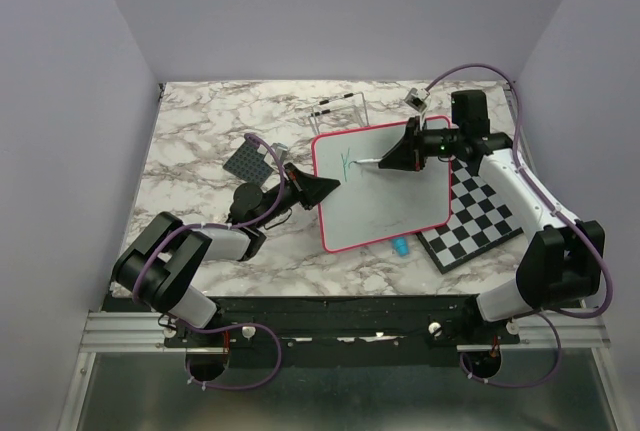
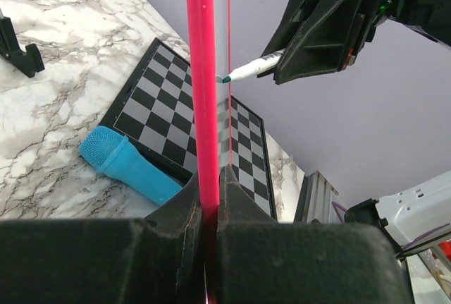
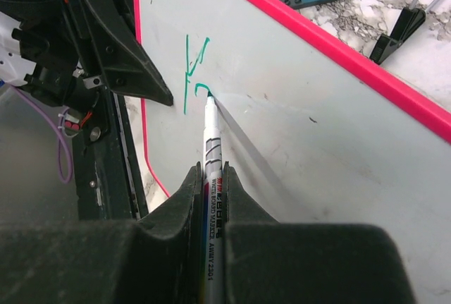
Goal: Write a sentence on the whiteboard
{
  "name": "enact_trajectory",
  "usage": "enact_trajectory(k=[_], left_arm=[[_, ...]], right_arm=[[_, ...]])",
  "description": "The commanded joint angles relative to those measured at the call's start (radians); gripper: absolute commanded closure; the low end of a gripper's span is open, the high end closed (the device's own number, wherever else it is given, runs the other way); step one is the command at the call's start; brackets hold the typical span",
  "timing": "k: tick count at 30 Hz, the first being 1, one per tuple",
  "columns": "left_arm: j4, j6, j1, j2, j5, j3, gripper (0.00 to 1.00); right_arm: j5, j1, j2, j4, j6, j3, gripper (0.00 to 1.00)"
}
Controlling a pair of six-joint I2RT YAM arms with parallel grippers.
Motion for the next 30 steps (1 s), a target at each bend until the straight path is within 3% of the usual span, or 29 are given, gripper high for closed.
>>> enact_trajectory(k=[1,11,30], left_arm=[[0.128,0.072,-0.005,-0.001,0.029,0.005,1.00],[0.121,0.075,-0.005,0.002,0.032,0.016,1.00],[0.130,0.071,-0.005,0.012,0.033,0.012,1.00]], right_arm=[[0.038,-0.010,-0.018,0.000,-0.038,-0.027,0.99],[0.003,-0.007,-0.001,-0.112,-0.135,-0.033,0.99],[0.001,0.035,0.031,-0.012,-0.019,0.028,1.00]])
